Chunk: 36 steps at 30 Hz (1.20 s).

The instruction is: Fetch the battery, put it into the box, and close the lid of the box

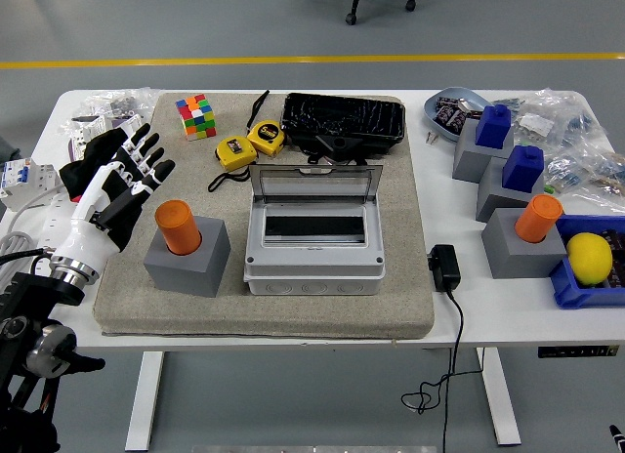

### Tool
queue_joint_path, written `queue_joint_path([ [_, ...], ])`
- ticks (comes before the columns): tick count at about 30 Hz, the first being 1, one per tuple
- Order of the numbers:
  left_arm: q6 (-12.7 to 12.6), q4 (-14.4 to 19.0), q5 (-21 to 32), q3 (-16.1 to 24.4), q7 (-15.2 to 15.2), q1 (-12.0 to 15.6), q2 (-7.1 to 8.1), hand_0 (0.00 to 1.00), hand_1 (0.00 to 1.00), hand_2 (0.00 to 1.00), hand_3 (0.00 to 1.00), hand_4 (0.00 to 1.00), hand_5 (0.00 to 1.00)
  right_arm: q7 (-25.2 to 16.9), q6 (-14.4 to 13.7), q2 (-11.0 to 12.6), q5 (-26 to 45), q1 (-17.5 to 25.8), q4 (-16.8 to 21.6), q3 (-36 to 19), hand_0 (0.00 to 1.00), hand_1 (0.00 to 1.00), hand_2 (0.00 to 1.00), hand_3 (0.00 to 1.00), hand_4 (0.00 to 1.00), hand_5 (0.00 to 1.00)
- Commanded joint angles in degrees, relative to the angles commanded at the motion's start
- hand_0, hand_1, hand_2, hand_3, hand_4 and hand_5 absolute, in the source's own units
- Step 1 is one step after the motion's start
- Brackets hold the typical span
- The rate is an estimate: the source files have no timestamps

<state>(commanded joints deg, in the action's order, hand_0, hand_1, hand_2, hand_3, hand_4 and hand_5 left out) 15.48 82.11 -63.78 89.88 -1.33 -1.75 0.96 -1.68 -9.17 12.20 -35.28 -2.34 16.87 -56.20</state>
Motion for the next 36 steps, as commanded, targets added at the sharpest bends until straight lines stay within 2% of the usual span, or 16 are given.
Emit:
queue_joint_path([
  [7,1.25,-0.15,0.30,-0.39,0.42,0.79,-0.19,0.998,0.998,0.998,0.998,0.998,0.347,-0.19,-0.17,0.09,0.16,-0.21,-0.09,0.28,0.706,0.576,0.572,0.619,0.998,0.934],
  [15,-0.88,-0.34,-3.11,-0.75,-0.60,1.15,-0.26,0.998,0.998,0.998,0.998,0.998,0.326,-0.34,-0.38,0.00,0.81,-0.29,-0.14,0.26,0.708,0.578,0.572,0.621,0.998,0.952],
  [16,-1.32,-0.23,-3.87,-0.83,-0.71,1.18,-0.26,0.998,0.998,0.998,0.998,0.998,0.184,-0.35,-0.40,0.00,0.84,-0.31,-0.15,0.26,0.706,0.578,0.573,0.624,0.998,0.967],
  [21,-2.72,-0.23,-7.29,-1.24,-1.14,1.19,-0.30,0.998,0.998,0.998,0.998,0.998,0.184,-0.40,-0.37,0.09,1.09,-0.45,-0.14,0.32,0.706,0.578,0.573,0.624,0.998,0.967],
  [22,-2.72,-0.27,-7.58,-1.43,-1.16,1.26,-0.27,0.998,0.998,0.998,0.998,0.998,0.135,-0.40,-0.38,0.11,1.11,-0.48,-0.15,0.35,0.707,0.577,0.573,0.627,0.998,0.968],
  [29,-3.17,0.27,-9.04,-2.73,-1.41,1.90,-0.36,0.998,0.998,0.998,0.998,0.998,0.157,-0.44,-0.46,0.14,1.38,-0.60,-0.33,0.58,0.706,0.576,0.574,0.628,0.998,0.981],
  [34,-4.49,0.06,-9.70,-3.93,-1.85,2.09,-0.23,0.998,0.998,0.998,0.998,0.998,0.157,-0.45,-0.50,0.22,1.77,-0.75,-0.47,0.77,0.706,0.576,0.574,0.628,0.998,0.981],
  [35,-4.74,-0.05,-9.84,-4.03,-1.93,2.09,-0.23,0.998,0.998,0.998,0.998,0.998,0.054,-0.44,-0.50,0.23,1.78,-0.76,-0.46,0.77,0.704,0.576,0.573,0.628,0.998,0.997],
  [36,-5.19,-0.25,-10.13,-4.17,-2.04,2.08,-0.23,0.998,0.998,0.998,0.998,0.998,0.054,-0.44,-0.48,0.25,1.88,-0.79,-0.46,0.81,0.704,0.576,0.573,0.628,0.998,0.997],
])
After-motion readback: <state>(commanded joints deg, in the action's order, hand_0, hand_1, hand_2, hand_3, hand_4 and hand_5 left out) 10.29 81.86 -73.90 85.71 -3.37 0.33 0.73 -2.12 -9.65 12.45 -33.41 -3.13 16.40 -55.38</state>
